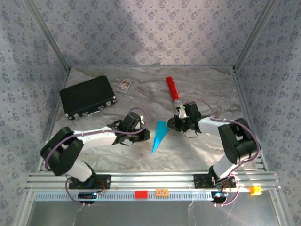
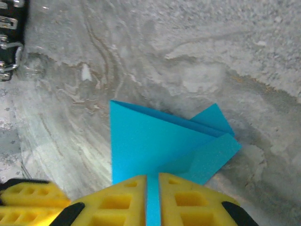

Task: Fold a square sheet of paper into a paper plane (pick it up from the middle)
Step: Fold the wing for the fifth time at the center of the table.

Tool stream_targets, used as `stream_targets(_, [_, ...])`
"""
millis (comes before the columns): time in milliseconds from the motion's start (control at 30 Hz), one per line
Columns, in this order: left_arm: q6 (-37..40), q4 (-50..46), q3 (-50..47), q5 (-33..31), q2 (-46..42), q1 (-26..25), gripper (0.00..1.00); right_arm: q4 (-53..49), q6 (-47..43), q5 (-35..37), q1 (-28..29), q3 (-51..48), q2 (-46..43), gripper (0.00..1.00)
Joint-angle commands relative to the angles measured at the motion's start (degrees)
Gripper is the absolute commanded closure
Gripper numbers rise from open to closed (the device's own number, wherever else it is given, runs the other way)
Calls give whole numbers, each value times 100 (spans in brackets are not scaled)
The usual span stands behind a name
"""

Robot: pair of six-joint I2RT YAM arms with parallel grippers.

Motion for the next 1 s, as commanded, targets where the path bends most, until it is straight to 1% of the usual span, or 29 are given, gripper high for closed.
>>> stream_targets(0, [-163,364,59,311,209,43,81,-461,-122,209,-19,-2,-316,82])
stream_targets(133, [-277,750,41,605,447,128,78,-447,1,248,20,-303,-653,81])
stream_targets(367, [-212,711,166,777,769,193,77,-392,329,405,231,-692,-1084,81])
stream_targets(533, [-147,713,259,920,927,203,77,-155,541,365,375,-861,-1100,80])
stream_targets(867, [-109,881,309,1206,1135,269,75,-51,564,352,581,-924,-971,79])
stream_targets(967, [-102,917,340,1293,1228,275,75,9,557,242,613,-932,-872,79])
